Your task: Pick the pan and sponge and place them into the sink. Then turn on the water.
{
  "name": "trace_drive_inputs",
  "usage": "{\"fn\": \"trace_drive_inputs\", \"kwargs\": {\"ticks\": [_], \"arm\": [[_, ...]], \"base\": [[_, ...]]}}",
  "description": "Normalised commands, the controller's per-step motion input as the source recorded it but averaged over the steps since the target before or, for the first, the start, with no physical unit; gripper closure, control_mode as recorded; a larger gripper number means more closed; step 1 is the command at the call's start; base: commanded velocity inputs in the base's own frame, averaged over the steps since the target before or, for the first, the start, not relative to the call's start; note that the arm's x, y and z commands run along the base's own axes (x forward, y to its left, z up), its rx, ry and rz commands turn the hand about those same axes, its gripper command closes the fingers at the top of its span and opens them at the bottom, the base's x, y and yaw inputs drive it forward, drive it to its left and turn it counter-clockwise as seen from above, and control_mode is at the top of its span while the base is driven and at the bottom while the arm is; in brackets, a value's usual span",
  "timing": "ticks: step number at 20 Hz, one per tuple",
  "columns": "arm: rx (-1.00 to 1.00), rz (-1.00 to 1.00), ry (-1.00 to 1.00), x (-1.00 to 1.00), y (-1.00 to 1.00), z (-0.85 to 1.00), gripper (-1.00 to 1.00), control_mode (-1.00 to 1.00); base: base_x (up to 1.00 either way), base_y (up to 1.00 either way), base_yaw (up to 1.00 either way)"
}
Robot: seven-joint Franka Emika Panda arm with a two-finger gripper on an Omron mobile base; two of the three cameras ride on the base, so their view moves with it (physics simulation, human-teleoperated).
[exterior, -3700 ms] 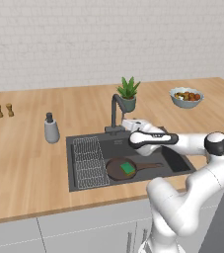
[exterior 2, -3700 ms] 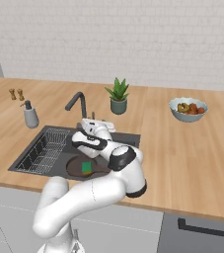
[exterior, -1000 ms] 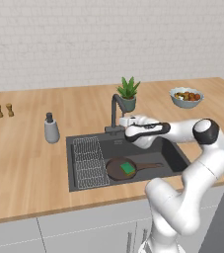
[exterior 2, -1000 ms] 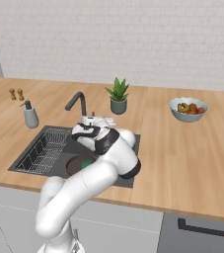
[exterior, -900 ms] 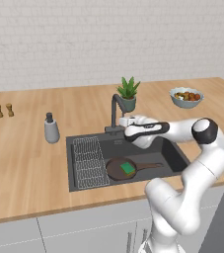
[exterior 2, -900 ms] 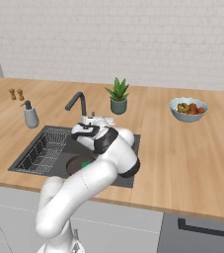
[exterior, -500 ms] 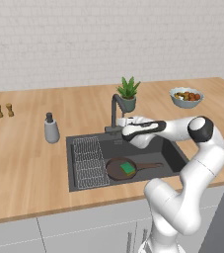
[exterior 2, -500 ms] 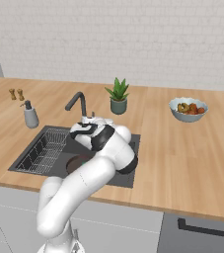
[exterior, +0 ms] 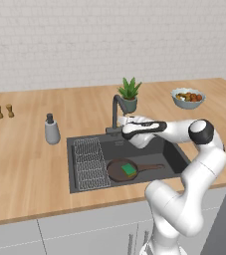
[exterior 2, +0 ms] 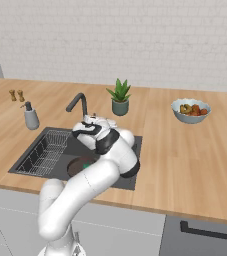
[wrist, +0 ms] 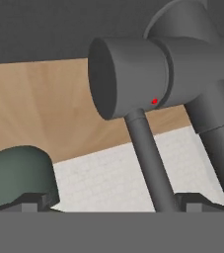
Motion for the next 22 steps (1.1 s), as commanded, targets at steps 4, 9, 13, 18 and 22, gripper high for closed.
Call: {"fn": "trace_drive_inputs", "kwargs": {"ticks": [4,9,13,18,22], "arm": [[-0.04,-0.02,-0.04,0.07,0.00,-0.05,-1.00,-1.00],[0.00,-0.01,-0.02,0.00,0.00,-0.03,-1.00,-1.00],[0.00,-0.02,0.00,0.00,-0.05,0.00,-1.00,-1.00],[-0.03,-0.02,0.00,0.00,-0.19,0.00,-1.00,-1.00],[-0.04,-0.02,0.00,0.00,-0.29,0.00,-1.00,-1.00]], "base": [[0.00,0.00,0.00],[0.00,0.00,0.00],[0.00,0.00,0.00],[0.00,0.00,0.00],[0.00,0.00,0.00]]}}
